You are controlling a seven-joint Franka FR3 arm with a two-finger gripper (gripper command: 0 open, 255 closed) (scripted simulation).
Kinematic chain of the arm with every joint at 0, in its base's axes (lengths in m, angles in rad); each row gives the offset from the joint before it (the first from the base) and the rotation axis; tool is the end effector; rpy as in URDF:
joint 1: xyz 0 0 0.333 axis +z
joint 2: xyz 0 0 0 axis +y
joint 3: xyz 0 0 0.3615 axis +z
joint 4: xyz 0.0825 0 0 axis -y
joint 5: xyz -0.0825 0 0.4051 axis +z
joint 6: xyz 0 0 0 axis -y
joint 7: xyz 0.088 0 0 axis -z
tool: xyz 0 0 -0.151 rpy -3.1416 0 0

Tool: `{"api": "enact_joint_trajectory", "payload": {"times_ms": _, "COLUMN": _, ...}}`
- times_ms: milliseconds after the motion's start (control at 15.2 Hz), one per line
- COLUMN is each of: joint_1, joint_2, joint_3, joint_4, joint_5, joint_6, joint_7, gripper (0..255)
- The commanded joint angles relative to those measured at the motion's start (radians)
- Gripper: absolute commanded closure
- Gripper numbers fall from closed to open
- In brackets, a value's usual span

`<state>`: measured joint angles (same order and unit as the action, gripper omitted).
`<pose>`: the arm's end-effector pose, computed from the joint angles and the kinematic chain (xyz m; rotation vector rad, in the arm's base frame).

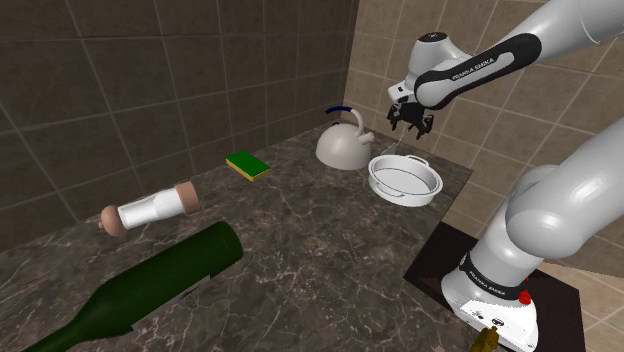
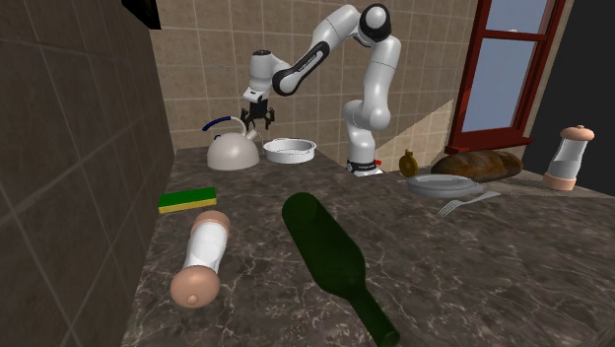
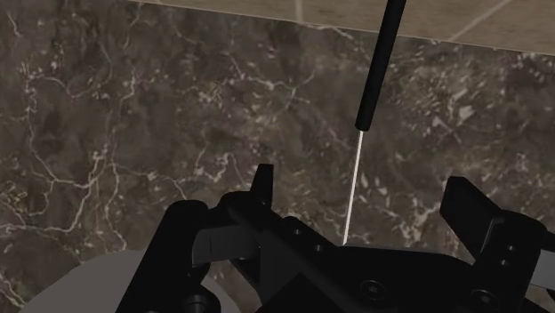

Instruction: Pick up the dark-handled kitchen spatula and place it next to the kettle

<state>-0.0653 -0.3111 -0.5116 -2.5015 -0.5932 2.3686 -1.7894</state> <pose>0.3786 -0.2730 0.3855 1.9747 2.0714 -0.2988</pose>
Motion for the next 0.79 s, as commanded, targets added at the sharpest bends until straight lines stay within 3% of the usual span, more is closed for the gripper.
{"api": "enact_joint_trajectory", "payload": {"times_ms": 0, "joint_1": 0.000, "joint_2": 0.000, "joint_3": 0.000, "joint_4": 0.000, "joint_5": 0.000, "joint_6": 0.000, "joint_7": 0.000, "gripper": 255}}
{"api": "enact_joint_trajectory", "payload": {"times_ms": 726, "joint_1": 0.002, "joint_2": -0.018, "joint_3": 0.006, "joint_4": 0.013, "joint_5": 0.006, "joint_6": -0.030, "joint_7": -0.009, "gripper": 255}}
